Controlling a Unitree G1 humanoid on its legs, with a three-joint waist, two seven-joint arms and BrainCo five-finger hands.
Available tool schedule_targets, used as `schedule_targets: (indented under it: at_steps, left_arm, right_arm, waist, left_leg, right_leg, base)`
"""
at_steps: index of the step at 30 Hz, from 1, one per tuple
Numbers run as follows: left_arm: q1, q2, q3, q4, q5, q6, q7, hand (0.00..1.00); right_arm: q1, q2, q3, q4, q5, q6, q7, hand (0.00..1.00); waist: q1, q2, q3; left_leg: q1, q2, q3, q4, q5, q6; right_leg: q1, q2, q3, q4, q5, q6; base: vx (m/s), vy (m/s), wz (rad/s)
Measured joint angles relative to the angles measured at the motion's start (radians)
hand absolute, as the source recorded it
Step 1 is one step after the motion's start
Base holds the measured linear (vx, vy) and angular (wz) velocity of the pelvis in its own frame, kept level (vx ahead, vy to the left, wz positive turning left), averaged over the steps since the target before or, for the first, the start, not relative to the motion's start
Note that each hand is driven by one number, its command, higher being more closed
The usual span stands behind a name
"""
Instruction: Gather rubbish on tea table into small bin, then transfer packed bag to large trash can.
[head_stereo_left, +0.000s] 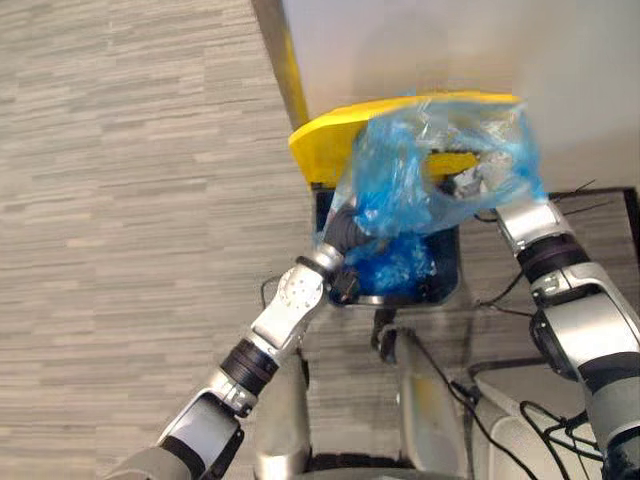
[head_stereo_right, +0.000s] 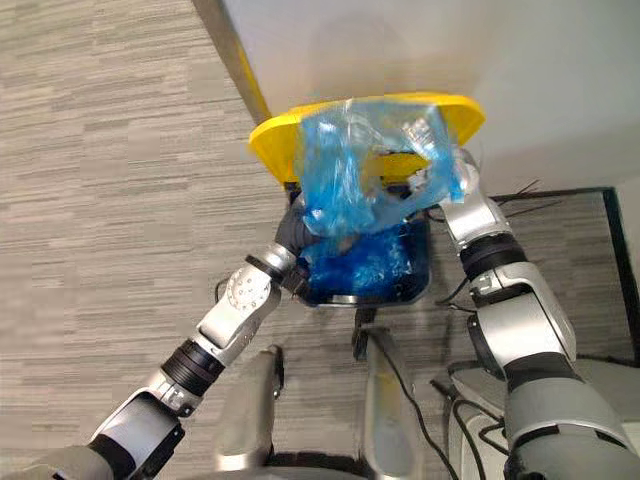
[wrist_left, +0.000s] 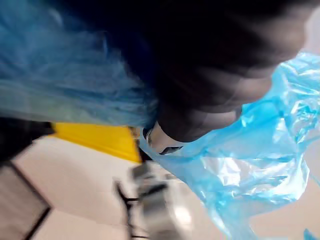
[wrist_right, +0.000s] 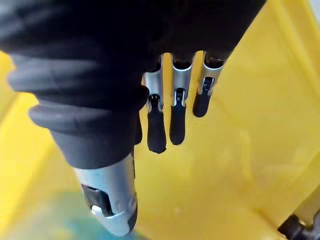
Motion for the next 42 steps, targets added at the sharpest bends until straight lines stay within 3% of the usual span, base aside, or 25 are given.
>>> schedule_targets:
  at_steps: [8, 9, 14, 22, 26, 31, 37, 42]
  left_arm:
    - [-0.167, 0.026, 0.009, 0.306, 0.171, 0.031, 0.040, 1.00]
    - [-0.197, 0.021, 0.008, 0.366, 0.214, 0.040, 0.041, 0.00]
    - [-0.231, 0.007, 0.008, 0.473, 0.317, 0.085, 0.043, 0.00]
    - [-0.257, -0.049, 0.008, 0.466, 0.523, 0.096, 0.049, 0.00]
    - [-0.255, -0.048, 0.023, 0.466, 0.585, 0.111, 0.065, 0.00]
    - [-0.216, -0.042, 0.067, 0.439, 0.606, 0.125, 0.082, 0.00]
    - [-0.096, 0.028, 0.108, 0.311, 0.583, 0.121, 0.083, 0.00]
    - [0.182, 0.083, 0.275, 0.110, 0.482, 0.091, 0.083, 0.00]
  right_arm:
    - [-0.068, -0.034, 0.063, -0.077, 0.040, -0.002, -0.002, 0.00]
    - [-0.068, -0.038, 0.066, -0.121, 0.057, -0.006, -0.002, 0.00]
    - [-0.069, -0.037, 0.105, -0.219, 0.095, -0.033, -0.005, 0.00]
    - [-0.065, 0.010, 0.108, -0.354, 0.095, -0.043, -0.007, 0.00]
    - [-0.035, 0.059, 0.107, -0.373, 0.092, -0.044, -0.010, 0.00]
    - [0.091, 0.069, 0.076, -0.427, 0.083, -0.046, -0.012, 0.00]
    - [0.303, 0.076, -0.034, -0.425, 0.075, -0.047, -0.011, 0.00]
    - [0.555, 0.077, -0.193, -0.427, 0.031, -0.045, -0.001, 0.00]
  waist:
    - [0.001, -0.001, 0.000]
    - [0.000, -0.004, 0.002]
    - [-0.004, -0.018, 0.010]
    - [-0.003, -0.024, 0.007]
    - [0.001, -0.056, 0.004]
    - [0.000, -0.067, 0.000]
    - [0.002, -0.116, -0.033]
    - [0.006, -0.117, -0.034]
  left_leg:
    - [-0.149, 0.014, 0.004, 0.058, 0.002, 0.002]
    - [-0.170, 0.012, 0.006, 0.069, 0.002, 0.002]
    - [-0.224, 0.019, 0.011, 0.077, 0.003, -0.001]
    - [-0.239, 0.026, 0.023, 0.068, 0.006, -0.005]
    - [-0.239, 0.027, 0.027, 0.067, 0.010, -0.007]
    - [-0.186, 0.026, 0.047, 0.046, 0.031, 0.002]
    - [-0.113, 0.000, 0.018, -0.017, 0.064, -0.004]
    - [0.008, 0.000, 0.024, -0.026, 0.065, -0.004]
  right_leg:
    - [-0.068, 0.032, 0.002, -0.128, 0.108, 0.008]
    - [-0.091, 0.031, 0.003, -0.128, 0.116, 0.005]
    - [-0.142, 0.033, 0.006, -0.128, 0.124, 0.001]
    - [-0.154, 0.026, 0.005, -0.128, 0.123, 0.001]
    - [-0.153, 0.024, 0.004, -0.128, 0.123, 0.001]
    - [-0.103, 0.007, -0.006, -0.126, 0.121, 0.000]
    - [-0.017, -0.023, -0.042, -0.126, 0.092, 0.005]
    - [0.112, -0.032, -0.054, -0.125, 0.076, 0.016]
  base:
    - [-0.04, 0.046, -0.10]
    - [-0.02, 0.037, -0.05]
    - [0.02, -0.008, -0.07]
    - [0.02, -0.006, 0.01]
    - [0.00, 0.000, 0.00]
    - [0.01, 0.003, 0.15]
    - [-0.01, -0.021, 0.32]
    - [0.02, 0.017, 0.17]
